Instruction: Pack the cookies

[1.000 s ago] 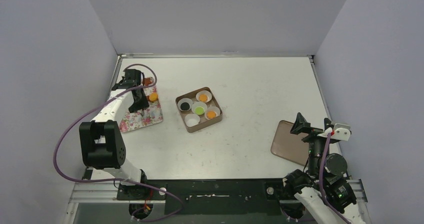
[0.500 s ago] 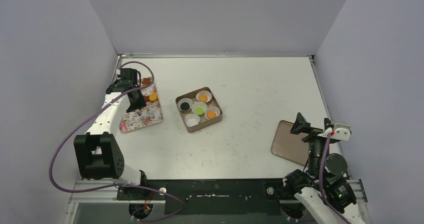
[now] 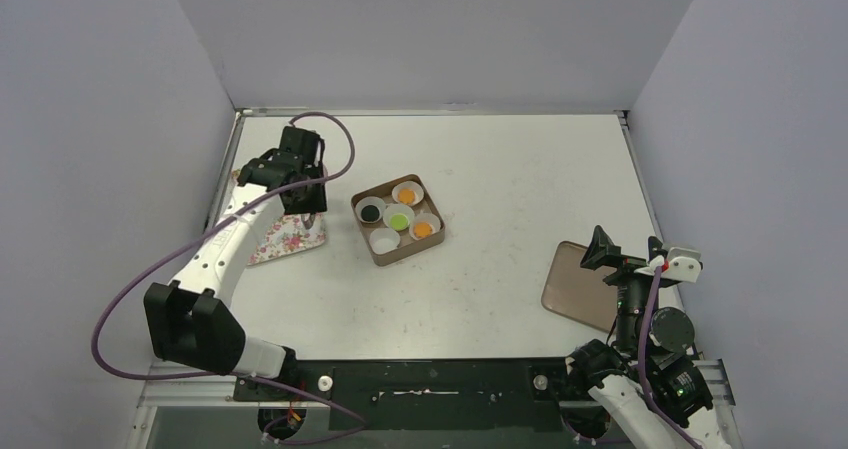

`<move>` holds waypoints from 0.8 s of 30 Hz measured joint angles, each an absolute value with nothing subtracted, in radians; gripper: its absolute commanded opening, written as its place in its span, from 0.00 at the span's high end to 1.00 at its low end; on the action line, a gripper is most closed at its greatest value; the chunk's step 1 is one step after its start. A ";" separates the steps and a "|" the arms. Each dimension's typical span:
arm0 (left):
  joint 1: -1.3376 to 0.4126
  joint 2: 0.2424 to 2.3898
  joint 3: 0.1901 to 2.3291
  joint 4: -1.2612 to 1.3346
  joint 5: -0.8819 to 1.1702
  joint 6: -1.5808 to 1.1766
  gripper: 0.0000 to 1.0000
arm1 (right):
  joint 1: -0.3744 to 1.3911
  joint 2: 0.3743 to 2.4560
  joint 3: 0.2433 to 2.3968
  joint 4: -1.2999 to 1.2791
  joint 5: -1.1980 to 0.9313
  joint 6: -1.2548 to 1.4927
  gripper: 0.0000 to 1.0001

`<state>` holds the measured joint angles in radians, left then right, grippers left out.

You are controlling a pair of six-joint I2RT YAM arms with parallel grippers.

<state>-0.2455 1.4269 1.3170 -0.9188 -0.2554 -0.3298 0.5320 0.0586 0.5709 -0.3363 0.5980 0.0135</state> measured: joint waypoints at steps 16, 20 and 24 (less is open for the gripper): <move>-0.539 1.411 1.367 -1.084 -0.228 -0.295 0.76 | 0.532 0.059 0.571 -0.337 0.598 0.012 0.00; -0.597 1.411 1.372 -1.113 -0.228 -0.292 0.76 | 0.532 0.059 0.571 -0.337 0.598 0.012 0.00; -0.652 1.411 1.373 -1.127 -0.228 -0.287 0.76 | 0.532 0.060 0.571 -0.337 0.598 0.012 0.00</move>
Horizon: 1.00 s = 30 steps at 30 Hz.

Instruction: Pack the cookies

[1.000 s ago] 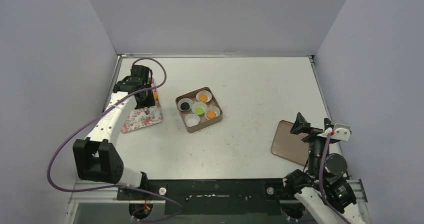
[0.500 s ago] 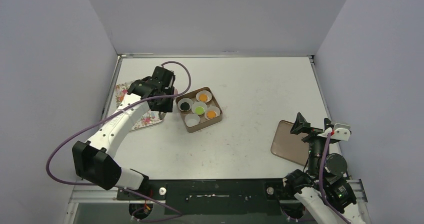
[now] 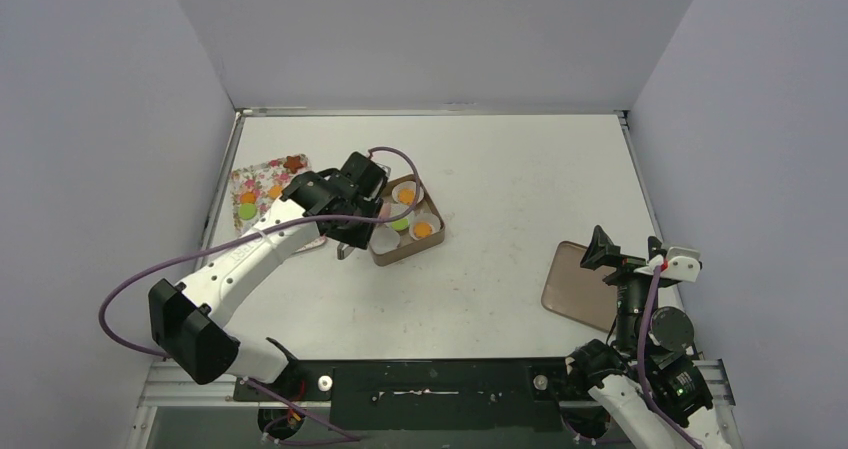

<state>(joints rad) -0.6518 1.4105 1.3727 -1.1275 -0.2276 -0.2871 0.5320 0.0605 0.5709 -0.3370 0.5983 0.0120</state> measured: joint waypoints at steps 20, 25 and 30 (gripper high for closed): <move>-0.746 1.483 1.378 -1.163 -0.227 -0.267 0.75 | 0.532 0.062 0.571 -0.337 0.598 0.012 0.00; -0.748 1.496 1.378 -1.163 -0.228 -0.265 0.75 | 0.532 0.062 0.571 -0.337 0.598 0.012 0.00; -0.751 1.505 1.378 -1.163 -0.228 -0.263 0.75 | 0.532 0.062 0.571 -0.337 0.598 0.012 0.00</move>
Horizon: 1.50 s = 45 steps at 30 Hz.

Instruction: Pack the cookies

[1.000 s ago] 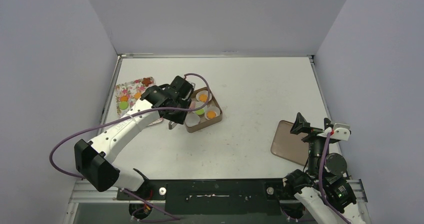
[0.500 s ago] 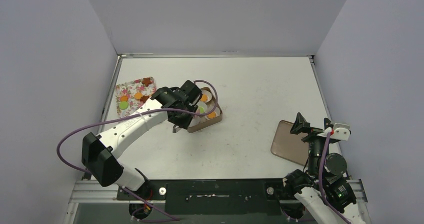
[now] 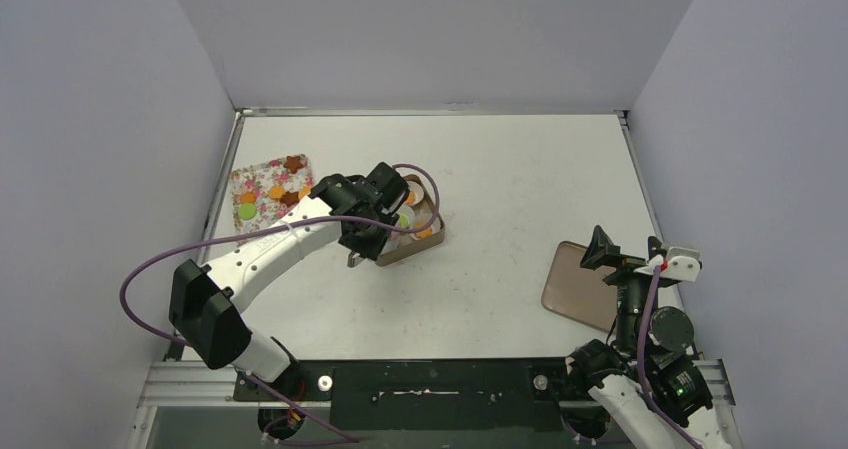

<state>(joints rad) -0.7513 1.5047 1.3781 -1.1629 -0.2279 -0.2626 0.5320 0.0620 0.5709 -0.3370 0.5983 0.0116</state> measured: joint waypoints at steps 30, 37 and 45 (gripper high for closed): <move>-0.751 1.551 1.335 -1.136 -0.239 -0.250 0.65 | 0.532 0.062 0.571 -0.337 0.598 0.012 0.00; -0.751 1.552 1.335 -1.135 -0.242 -0.249 0.60 | 0.532 0.062 0.571 -0.337 0.598 0.012 0.00; -0.751 1.552 1.335 -1.135 -0.251 -0.249 0.59 | 0.532 0.062 0.571 -0.337 0.598 0.012 0.00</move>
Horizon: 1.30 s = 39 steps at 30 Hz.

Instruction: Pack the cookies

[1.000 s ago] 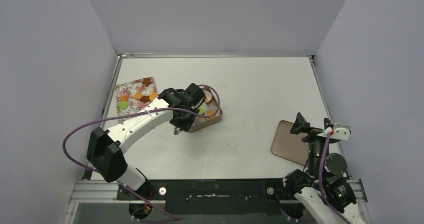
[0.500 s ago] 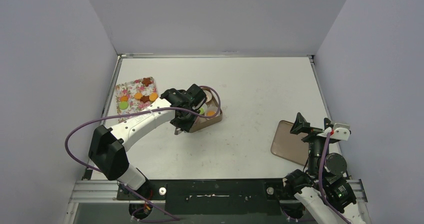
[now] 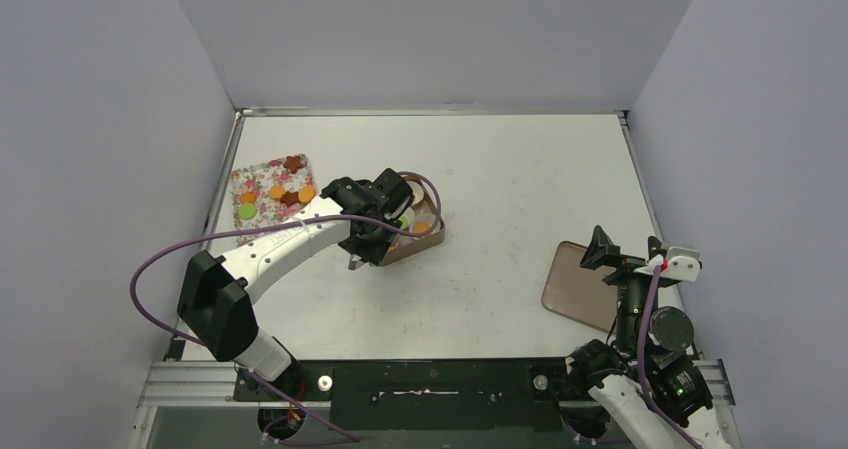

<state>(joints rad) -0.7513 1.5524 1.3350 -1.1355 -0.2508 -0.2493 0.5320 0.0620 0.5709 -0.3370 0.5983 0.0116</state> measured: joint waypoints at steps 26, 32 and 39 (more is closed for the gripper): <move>-0.776 1.350 1.246 -0.789 -0.229 -0.179 0.65 | 0.532 0.062 0.571 -0.337 0.598 0.012 0.00; -0.896 1.325 1.063 -0.515 -0.198 -0.174 0.63 | 0.532 0.062 0.571 -0.337 0.598 0.012 0.00; -0.965 1.350 0.909 -0.243 -0.179 -0.184 0.61 | 0.532 0.078 0.571 -0.338 0.598 0.012 0.00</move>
<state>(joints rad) -0.9646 1.3502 0.9092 -0.2432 -0.1787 -0.1837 0.5320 0.0776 0.5709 -0.3378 0.5980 0.0116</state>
